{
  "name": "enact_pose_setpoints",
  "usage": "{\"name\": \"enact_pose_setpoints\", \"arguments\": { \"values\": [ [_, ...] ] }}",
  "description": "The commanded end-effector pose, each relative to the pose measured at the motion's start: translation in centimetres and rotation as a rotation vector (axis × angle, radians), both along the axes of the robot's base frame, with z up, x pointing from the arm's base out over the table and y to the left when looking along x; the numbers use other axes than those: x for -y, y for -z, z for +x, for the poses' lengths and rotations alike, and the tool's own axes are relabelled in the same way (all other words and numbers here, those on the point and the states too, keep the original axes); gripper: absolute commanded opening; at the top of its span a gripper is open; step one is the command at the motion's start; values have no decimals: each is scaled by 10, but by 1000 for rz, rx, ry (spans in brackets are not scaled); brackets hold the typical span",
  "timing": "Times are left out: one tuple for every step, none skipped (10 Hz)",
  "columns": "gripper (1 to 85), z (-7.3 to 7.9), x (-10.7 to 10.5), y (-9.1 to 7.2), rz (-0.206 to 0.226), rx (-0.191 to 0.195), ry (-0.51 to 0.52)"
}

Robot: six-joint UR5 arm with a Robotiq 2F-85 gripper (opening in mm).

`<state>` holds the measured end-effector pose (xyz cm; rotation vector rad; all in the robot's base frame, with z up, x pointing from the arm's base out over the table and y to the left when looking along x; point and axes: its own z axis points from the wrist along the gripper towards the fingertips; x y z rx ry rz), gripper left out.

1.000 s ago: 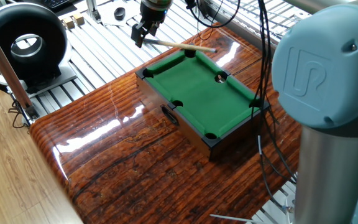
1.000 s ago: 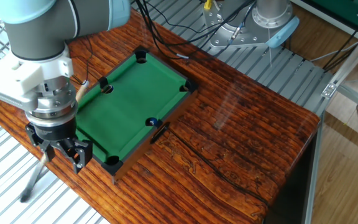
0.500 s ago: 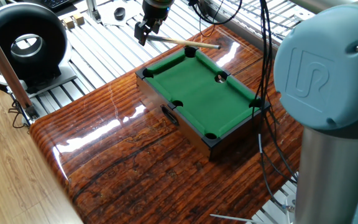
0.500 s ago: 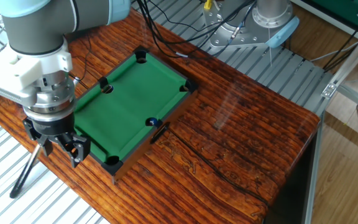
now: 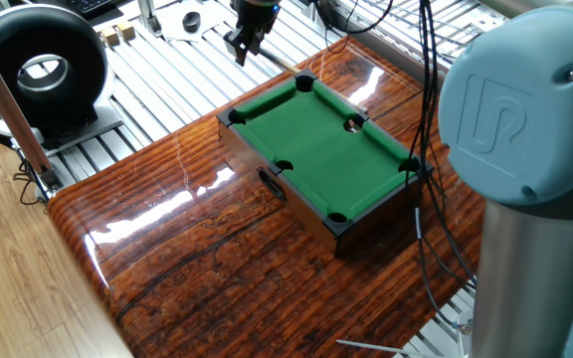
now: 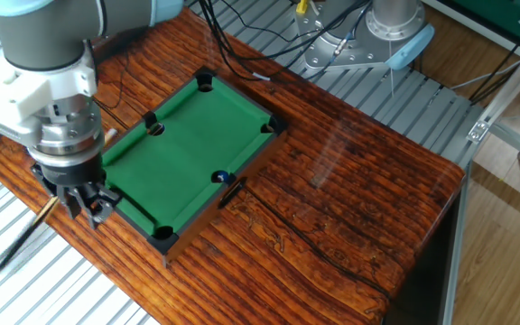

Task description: Hit the pool ball

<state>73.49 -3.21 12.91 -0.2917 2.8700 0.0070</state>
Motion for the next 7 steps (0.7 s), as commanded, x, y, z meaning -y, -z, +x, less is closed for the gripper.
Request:
{"name": "enact_pose_setpoints", "arguments": {
  "values": [
    [130,-15,12,-6,13,-53,114],
    [10,-21,18,-7,-5,-67,143],
    [10,-27,15,-10,13,-81,162],
    [10,-29,15,-12,23,-85,172],
    [10,-30,16,-12,23,-86,178],
    [10,-33,19,-10,11,-100,194],
    [10,-39,27,-9,-16,-122,207]
  ]
}}
